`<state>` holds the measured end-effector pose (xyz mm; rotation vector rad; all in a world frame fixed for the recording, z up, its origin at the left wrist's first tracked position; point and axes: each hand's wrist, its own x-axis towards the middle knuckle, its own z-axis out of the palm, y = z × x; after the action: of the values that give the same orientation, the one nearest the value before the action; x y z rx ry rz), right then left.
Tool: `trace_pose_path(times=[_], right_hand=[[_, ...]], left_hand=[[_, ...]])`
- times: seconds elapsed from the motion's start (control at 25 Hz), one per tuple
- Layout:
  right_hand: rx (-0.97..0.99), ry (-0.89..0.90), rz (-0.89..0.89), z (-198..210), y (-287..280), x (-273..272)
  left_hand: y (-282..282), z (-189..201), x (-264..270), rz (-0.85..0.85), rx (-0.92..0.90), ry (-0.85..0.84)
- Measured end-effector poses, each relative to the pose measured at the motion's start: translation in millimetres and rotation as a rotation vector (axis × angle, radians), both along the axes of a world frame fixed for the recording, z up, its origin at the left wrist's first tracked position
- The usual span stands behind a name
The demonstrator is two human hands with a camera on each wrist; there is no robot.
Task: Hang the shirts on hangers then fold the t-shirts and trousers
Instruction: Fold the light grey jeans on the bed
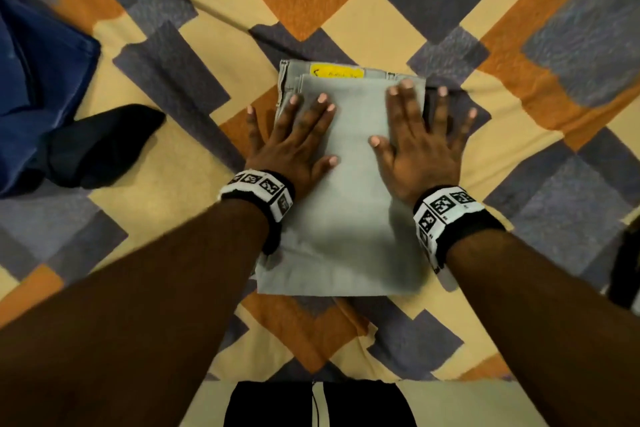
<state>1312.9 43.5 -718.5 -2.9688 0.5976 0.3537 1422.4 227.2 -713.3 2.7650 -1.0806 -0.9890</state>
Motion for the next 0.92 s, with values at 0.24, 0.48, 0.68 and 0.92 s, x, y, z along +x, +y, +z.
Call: trace_pose_path(times=[0.24,0.48,0.68,0.92], right_hand=[[0.051,0.050,0.110,9,88,-60],[-0.050,0.056,-0.085,10,66,-125],[0.113,0.092,0.227,12,109,-150],[0.394,-0.008,-0.459,38,38,-151]], left_hand=[[10,26,-132,0.357,0.106,0.189],[119,23,-107,0.326,0.303,0.182],[91,16,-142,0.209,0.135,0.243],[107,20,-122,0.501,-0.011,0.182]])
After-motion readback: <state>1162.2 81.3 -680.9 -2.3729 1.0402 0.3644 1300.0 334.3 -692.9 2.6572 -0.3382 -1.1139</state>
